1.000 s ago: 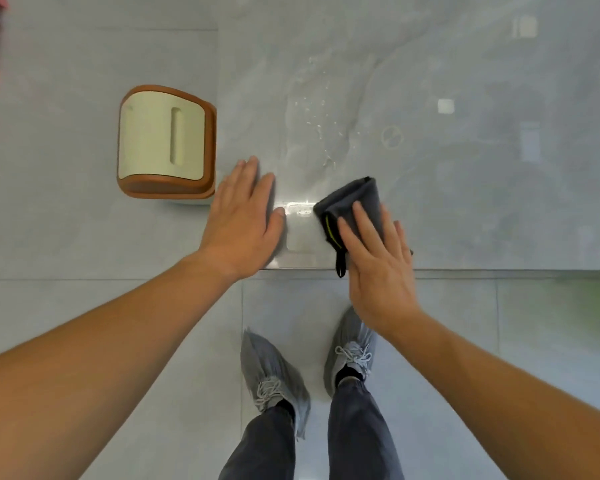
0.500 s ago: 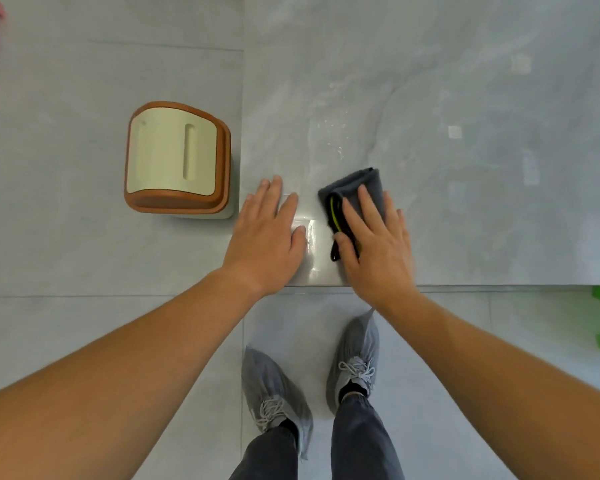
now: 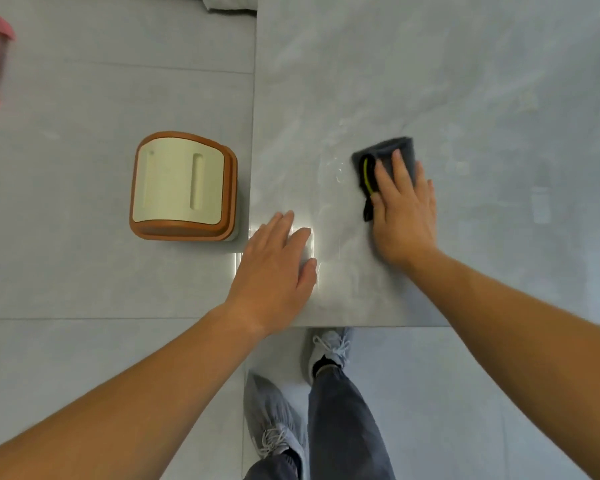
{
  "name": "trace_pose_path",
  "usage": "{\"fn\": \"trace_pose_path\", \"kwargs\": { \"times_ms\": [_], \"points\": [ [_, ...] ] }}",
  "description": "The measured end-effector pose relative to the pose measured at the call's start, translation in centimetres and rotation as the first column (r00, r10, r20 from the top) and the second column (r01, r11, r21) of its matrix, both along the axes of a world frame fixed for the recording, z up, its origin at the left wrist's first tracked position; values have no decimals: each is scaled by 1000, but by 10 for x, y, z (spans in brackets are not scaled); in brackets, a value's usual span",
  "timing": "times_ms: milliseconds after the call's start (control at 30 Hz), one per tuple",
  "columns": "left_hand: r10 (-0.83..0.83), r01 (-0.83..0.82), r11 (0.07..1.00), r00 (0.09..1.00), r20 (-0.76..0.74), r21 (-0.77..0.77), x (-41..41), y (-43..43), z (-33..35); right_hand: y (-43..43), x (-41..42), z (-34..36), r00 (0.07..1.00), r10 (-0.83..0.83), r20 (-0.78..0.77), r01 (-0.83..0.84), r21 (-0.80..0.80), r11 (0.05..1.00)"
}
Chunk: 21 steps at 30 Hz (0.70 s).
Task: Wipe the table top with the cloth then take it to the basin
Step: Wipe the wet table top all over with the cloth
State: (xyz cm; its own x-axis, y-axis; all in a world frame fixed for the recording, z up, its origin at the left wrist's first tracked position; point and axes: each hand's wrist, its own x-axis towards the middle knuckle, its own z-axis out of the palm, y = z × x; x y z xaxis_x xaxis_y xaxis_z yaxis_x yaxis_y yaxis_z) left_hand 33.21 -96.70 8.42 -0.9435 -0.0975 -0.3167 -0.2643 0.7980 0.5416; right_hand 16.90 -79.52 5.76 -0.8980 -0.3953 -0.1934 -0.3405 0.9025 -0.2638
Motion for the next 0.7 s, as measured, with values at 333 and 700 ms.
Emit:
{"fn": "trace_pose_path", "kwargs": {
  "times_ms": [333, 700],
  "points": [
    [51, -53, 996, 998, -28, -72, -93, -24, -7, -1, -28, 0, 982, 188, -7, -188, -83, 979],
    [120, -117, 983, 993, 16, -145, -228, -68, -2, -33, -104, -6, 967, 249, -59, -254, -117, 960]
  ]
}}
